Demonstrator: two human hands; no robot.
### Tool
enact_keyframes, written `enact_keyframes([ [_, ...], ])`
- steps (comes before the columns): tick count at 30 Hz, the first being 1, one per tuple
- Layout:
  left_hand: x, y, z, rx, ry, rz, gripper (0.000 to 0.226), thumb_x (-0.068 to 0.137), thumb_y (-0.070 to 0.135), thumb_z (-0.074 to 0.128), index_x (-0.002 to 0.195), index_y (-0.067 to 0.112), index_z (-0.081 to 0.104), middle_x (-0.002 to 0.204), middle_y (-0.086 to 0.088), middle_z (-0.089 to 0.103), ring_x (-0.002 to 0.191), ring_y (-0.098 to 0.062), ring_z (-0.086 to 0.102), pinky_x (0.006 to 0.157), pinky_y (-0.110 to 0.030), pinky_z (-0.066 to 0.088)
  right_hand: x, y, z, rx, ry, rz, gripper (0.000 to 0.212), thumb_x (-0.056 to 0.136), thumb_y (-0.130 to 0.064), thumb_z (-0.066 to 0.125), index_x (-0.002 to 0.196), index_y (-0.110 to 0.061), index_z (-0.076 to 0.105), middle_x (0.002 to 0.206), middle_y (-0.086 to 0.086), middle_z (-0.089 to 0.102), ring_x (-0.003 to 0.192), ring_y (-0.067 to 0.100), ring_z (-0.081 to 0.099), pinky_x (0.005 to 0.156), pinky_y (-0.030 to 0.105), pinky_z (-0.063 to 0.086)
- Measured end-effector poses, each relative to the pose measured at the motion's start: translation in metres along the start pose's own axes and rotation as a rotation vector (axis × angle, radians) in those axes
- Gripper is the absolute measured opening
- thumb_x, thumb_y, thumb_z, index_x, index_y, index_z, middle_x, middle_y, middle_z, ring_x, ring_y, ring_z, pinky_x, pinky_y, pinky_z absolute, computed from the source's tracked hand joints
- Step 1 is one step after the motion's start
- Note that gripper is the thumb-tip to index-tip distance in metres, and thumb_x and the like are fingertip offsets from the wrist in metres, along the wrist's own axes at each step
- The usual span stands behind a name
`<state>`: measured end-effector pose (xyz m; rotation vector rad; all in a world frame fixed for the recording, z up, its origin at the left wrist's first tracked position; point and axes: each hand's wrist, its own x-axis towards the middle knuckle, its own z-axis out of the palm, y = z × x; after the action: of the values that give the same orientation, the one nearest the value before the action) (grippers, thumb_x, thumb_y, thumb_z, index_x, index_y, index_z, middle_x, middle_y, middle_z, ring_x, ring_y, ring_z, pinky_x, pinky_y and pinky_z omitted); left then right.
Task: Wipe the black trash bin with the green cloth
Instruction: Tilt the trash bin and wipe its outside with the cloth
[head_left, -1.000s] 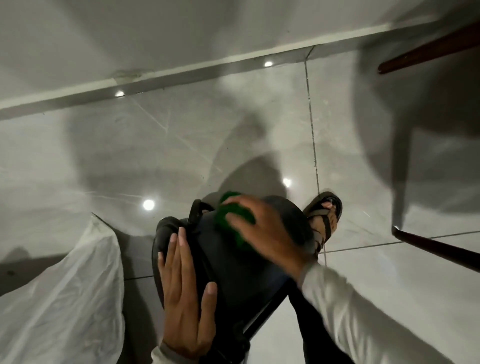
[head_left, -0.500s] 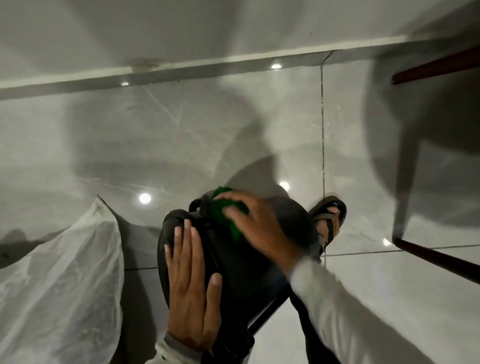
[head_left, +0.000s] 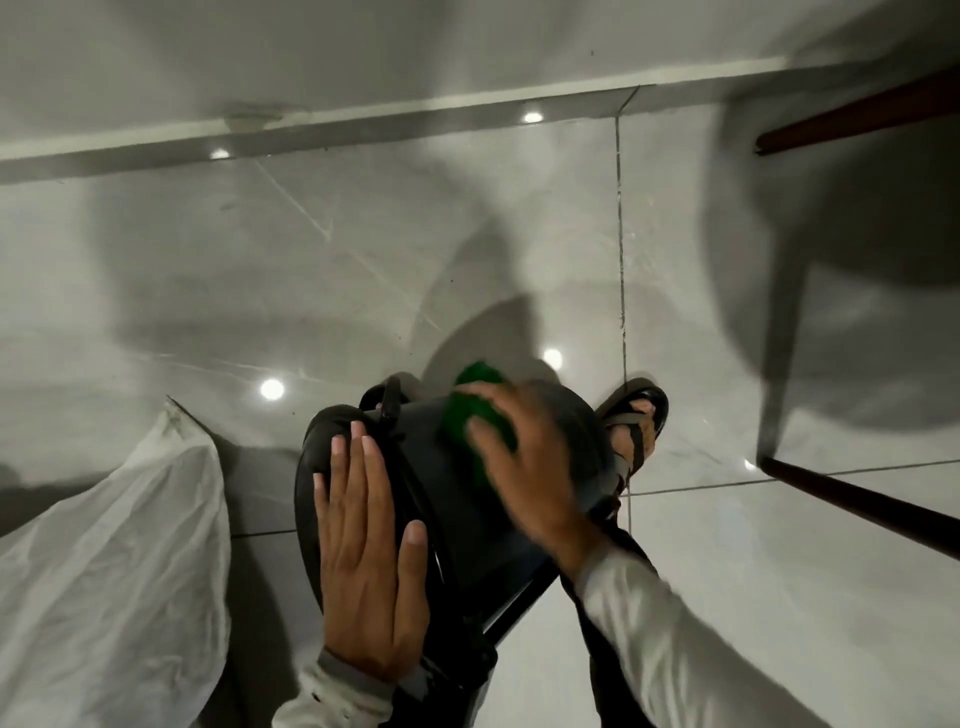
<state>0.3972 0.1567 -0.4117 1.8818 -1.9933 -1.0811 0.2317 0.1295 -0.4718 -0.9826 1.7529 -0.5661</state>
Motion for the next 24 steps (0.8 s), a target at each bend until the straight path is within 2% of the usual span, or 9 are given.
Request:
enact_keyframes([
  [3, 0.001, 0.004, -0.001, 0.017, -0.002, -0.008, 0.067, 0.109, 0.042, 0.022, 0.163, 0.002, 0.017, 0.175, -0.016, 0.019, 0.165, -0.031, 0.013, 0.129, -0.066, 0.015, -0.080, -0.004, 0.006, 0.103, -0.069, -0.158, 0.037, 0.107, -0.049, 0.048, 0.144, -0.049, 0.049, 0.155, -0.009, 0.050, 0.146, 0.018, 0.051, 0.119, 0.036, 0.045],
  [6, 0.005, 0.012, -0.001, 0.040, 0.000, 0.002, 0.063, 0.110, 0.048, 0.014, 0.164, 0.015, 0.018, 0.174, -0.016, 0.022, 0.164, -0.034, 0.016, 0.129, -0.068, 0.015, -0.074, 0.049, -0.024, 0.116, -0.019, 0.101, 0.041, 0.108, -0.033, 0.050, 0.149, -0.028, 0.051, 0.153, 0.005, 0.054, 0.145, 0.031, 0.053, 0.122, 0.049, 0.042],
  [9, 0.011, 0.022, 0.003, 0.059, -0.008, 0.029, 0.058, 0.110, 0.049, 0.015, 0.164, 0.029, 0.019, 0.173, -0.015, 0.023, 0.164, -0.033, 0.015, 0.132, -0.062, 0.010, 0.015, 0.086, -0.052, 0.016, 0.073, 0.397, 0.036, 0.106, -0.015, 0.056, 0.142, -0.010, 0.057, 0.138, 0.011, 0.066, 0.132, 0.039, 0.062, 0.114, 0.043, 0.047],
  [12, 0.015, 0.028, 0.006, 0.056, -0.001, 0.021, 0.060, 0.108, 0.045, 0.022, 0.165, 0.028, 0.015, 0.173, -0.013, 0.024, 0.165, -0.029, 0.015, 0.133, -0.058, 0.009, 0.089, 0.064, -0.037, -0.057, -0.171, 0.450, 0.040, 0.105, -0.032, 0.055, 0.143, -0.022, 0.061, 0.145, 0.011, 0.066, 0.134, 0.037, 0.061, 0.114, 0.041, 0.047],
  [15, 0.011, 0.028, 0.002, 0.023, 0.015, -0.055, 0.067, 0.101, 0.032, 0.030, 0.164, 0.012, 0.015, 0.173, -0.013, 0.024, 0.165, -0.027, 0.016, 0.132, -0.060, 0.013, 0.081, 0.015, -0.010, 0.104, -0.357, 0.265, 0.036, 0.095, -0.032, 0.062, 0.131, -0.034, 0.071, 0.141, -0.003, 0.071, 0.132, 0.021, 0.065, 0.116, 0.036, 0.048],
  [17, 0.013, 0.027, 0.001, -0.014, 0.029, -0.106, 0.068, 0.099, 0.028, 0.031, 0.162, 0.005, 0.018, 0.173, -0.012, 0.024, 0.165, -0.025, 0.016, 0.131, -0.061, 0.014, 0.026, -0.009, -0.011, 0.211, -0.287, 0.075, 0.036, 0.088, -0.032, 0.065, 0.122, -0.039, 0.071, 0.135, -0.011, 0.071, 0.127, 0.010, 0.066, 0.112, 0.028, 0.050],
  [20, 0.015, 0.030, 0.002, -0.019, 0.031, -0.100, 0.065, 0.101, 0.029, 0.031, 0.162, 0.012, 0.019, 0.173, -0.011, 0.025, 0.165, -0.026, 0.015, 0.131, -0.063, 0.012, -0.064, 0.004, -0.029, 0.227, -0.157, -0.125, 0.041, 0.097, -0.040, 0.067, 0.135, -0.045, 0.055, 0.146, -0.007, 0.056, 0.139, 0.018, 0.056, 0.117, 0.029, 0.045],
  [22, 0.023, 0.041, 0.003, 0.001, 0.003, -0.064, 0.060, 0.102, 0.029, 0.031, 0.161, 0.021, 0.025, 0.174, -0.009, 0.024, 0.165, -0.026, 0.013, 0.132, -0.061, 0.009, -0.079, 0.036, -0.049, 0.178, -0.048, -0.014, 0.046, 0.099, -0.037, 0.065, 0.140, -0.046, 0.047, 0.148, 0.000, 0.052, 0.143, 0.018, 0.052, 0.121, 0.035, 0.042],
  [24, 0.025, 0.045, 0.004, -0.013, -0.010, -0.052, 0.053, 0.102, 0.030, 0.033, 0.154, 0.031, 0.040, 0.174, -0.008, 0.025, 0.165, -0.025, 0.013, 0.133, -0.060, 0.008, -0.059, 0.064, -0.052, 0.186, 0.084, 0.227, 0.044, 0.101, -0.023, 0.065, 0.140, -0.035, 0.048, 0.142, 0.007, 0.058, 0.133, 0.022, 0.059, 0.115, 0.036, 0.049],
])
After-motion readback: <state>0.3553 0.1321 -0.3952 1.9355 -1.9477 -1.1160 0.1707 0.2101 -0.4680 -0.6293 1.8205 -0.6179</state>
